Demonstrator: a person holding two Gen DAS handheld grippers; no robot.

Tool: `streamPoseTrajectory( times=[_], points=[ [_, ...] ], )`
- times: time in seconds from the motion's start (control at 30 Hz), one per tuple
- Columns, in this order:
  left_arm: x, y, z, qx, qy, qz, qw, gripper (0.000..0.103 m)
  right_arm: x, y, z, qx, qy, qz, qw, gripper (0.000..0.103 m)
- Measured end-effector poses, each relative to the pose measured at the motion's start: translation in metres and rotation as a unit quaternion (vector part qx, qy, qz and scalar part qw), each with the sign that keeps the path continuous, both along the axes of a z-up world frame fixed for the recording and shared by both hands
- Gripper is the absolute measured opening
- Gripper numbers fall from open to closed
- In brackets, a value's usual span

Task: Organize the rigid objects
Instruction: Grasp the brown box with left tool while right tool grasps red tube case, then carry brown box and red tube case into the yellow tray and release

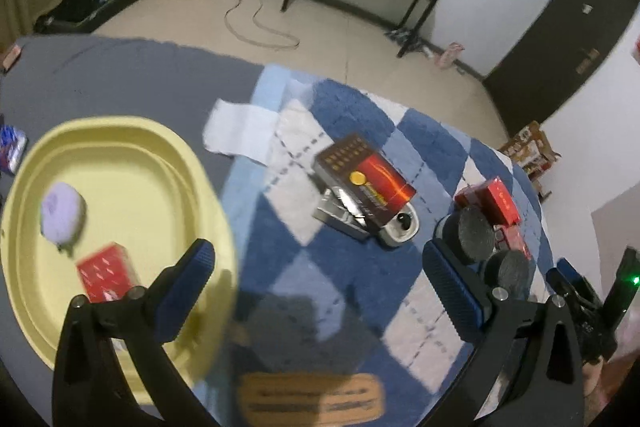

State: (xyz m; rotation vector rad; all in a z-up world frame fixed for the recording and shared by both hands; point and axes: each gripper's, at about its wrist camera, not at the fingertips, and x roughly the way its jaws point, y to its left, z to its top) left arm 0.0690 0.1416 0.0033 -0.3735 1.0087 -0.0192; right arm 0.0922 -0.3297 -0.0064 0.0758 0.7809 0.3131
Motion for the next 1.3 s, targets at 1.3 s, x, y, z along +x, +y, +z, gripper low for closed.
streamPoseTrajectory(
  times=[1.3],
  points=[
    [0.109, -0.045, -0.061, 0.020, 0.066, 0.030, 0.9972, 0.068, 0.144, -0.024, -0.074, 0.045, 0.055, 0.004, 0.997, 0.082]
  ],
)
